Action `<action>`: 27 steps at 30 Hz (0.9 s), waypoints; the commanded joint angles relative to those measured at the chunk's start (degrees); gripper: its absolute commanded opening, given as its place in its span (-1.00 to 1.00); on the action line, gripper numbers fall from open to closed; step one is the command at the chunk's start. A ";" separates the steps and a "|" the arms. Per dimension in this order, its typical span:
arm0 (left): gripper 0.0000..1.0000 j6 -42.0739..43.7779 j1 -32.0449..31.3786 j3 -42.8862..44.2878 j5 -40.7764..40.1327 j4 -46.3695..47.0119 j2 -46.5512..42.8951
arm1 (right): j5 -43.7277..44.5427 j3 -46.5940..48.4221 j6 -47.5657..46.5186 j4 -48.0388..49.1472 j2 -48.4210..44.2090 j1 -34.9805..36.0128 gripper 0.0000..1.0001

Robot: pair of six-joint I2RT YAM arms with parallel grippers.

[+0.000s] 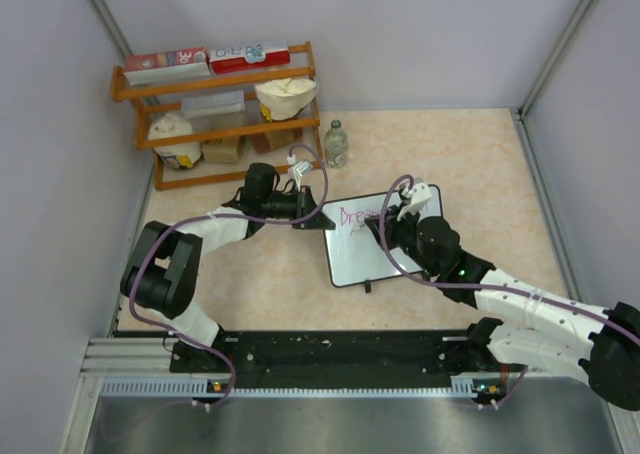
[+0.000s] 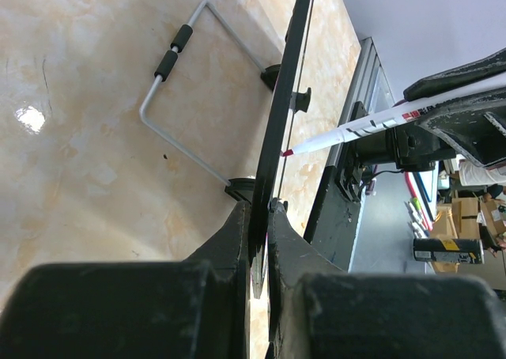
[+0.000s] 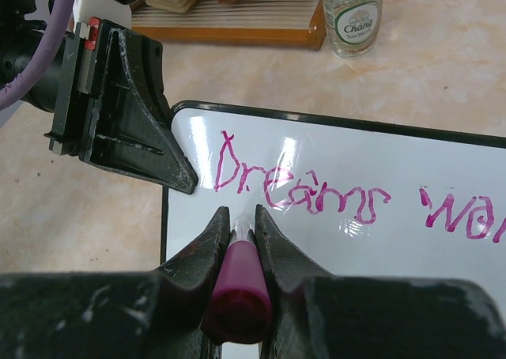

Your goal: Write a sentence on the whiteboard

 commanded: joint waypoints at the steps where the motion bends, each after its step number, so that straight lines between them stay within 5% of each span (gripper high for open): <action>1: -1.00 2.50 0.51 0.69 -8.09 -1.48 0.11 | 2.35 2.87 -0.43 2.18 -0.37 0.77 -1.00; 27: -1.00 2.77 0.51 0.77 -8.18 -1.84 -0.07 | -1.78 1.47 0.71 -3.00 -0.29 0.86 -1.00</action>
